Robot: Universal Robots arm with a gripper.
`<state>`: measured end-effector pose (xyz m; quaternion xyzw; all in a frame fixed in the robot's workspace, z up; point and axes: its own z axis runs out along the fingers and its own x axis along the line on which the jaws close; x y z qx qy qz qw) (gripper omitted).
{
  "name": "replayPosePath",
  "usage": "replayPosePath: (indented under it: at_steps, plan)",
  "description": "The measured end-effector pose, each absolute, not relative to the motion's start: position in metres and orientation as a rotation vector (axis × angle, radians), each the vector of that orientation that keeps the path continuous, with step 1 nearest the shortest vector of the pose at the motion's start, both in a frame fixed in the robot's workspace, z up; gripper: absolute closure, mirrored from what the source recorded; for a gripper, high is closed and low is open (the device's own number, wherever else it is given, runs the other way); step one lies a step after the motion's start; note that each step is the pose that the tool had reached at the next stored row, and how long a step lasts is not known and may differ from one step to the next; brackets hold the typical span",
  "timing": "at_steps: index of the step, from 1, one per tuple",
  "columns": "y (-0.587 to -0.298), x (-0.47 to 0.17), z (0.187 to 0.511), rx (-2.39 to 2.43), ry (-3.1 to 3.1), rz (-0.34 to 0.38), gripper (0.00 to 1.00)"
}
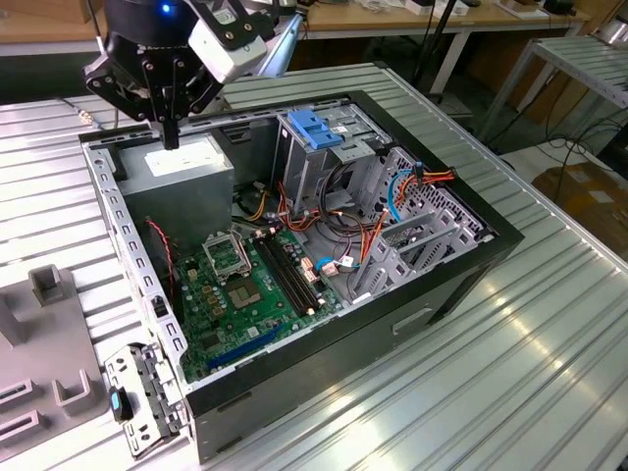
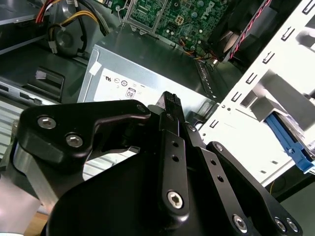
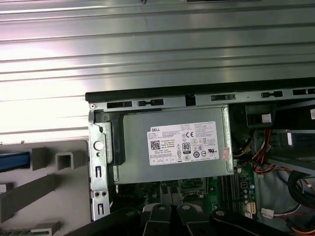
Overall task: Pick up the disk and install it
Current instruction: 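Reach for the disk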
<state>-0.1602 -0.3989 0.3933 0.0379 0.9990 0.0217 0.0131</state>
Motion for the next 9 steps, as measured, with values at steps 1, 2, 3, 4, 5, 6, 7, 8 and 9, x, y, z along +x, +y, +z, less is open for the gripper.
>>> replayPosePath:
  at_steps: [1, 2, 3, 4, 5, 6, 7, 8, 9]
  plan:
    - [-0.3989, -0.1605, 0.3933, 0.118, 3.112, 0.068, 0.89]
    - [-0.3989, -0.1610, 0.3933, 0.118, 3.112, 0.068, 0.89]
    - [-0.3989, -0.1617, 0.3933, 0.118, 3.113, 0.068, 0.89]
    - [-0.3989, -0.1626, 0.3933, 0.118, 3.113, 0.068, 0.89]
    - [-0.3989, -0.1633, 0.3933, 0.118, 3.112, 0.068, 0.89]
    - [-0.3990, -0.1638, 0.3933, 0.118, 3.113, 0.068, 0.89]
    - [-0.3989, -0.1646, 0.3933, 0.118, 3.112, 0.068, 0.89]
    - [-0.3989, -0.1652, 0.3933, 0.118, 3.112, 0.068, 0.89]
    - [-0.3989, -0.1660, 0.3933, 0.118, 3.113, 0.068, 0.89]
